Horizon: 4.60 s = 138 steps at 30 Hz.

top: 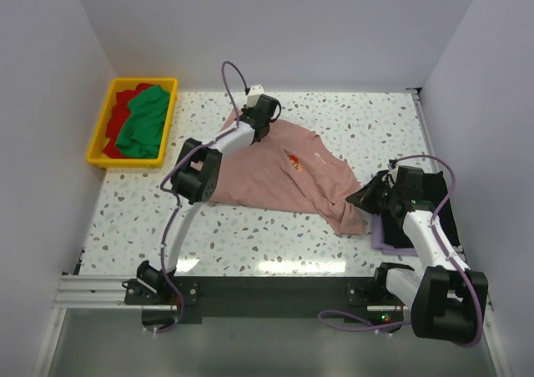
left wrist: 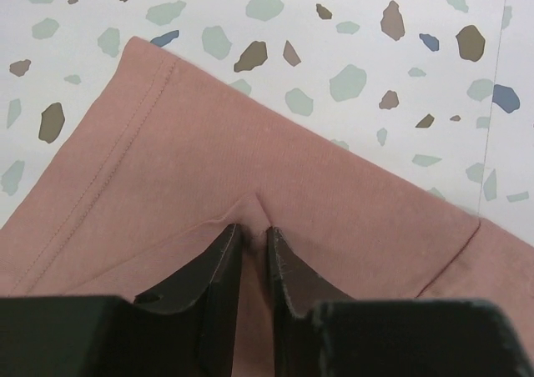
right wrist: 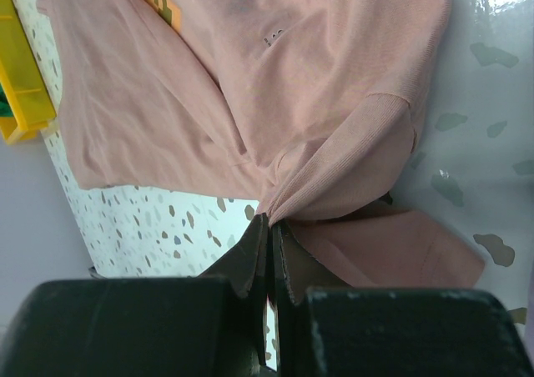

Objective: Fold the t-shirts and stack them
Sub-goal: Flatten the tshirt out

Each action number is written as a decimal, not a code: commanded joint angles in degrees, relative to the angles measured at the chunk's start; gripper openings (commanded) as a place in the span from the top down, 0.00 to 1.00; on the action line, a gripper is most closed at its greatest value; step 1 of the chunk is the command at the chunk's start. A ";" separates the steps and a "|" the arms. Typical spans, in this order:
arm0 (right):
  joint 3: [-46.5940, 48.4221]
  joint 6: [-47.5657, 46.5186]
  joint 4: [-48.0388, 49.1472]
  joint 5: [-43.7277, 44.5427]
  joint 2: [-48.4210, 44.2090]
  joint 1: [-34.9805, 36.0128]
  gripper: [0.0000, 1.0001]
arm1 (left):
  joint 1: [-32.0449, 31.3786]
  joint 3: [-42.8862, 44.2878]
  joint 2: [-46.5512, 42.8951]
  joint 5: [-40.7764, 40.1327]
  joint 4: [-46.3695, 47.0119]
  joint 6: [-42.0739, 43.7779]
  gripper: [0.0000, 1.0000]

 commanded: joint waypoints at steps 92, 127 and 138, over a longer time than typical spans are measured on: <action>20.34 17.66 14.04 0.07 18.54 -1.06 0.92 | 29.06 -66.09 -72.28 24.66 13.60 -14.54 0.97; 2.39 2.09 -9.62 21.69 0.79 8.43 0.35 | 25.37 -85.19 -74.83 26.69 -1.17 -24.22 0.49; 4.67 2.17 -10.93 24.59 4.13 8.43 0.34 | 21.85 -86.08 -71.15 25.81 -0.56 -24.67 0.55</action>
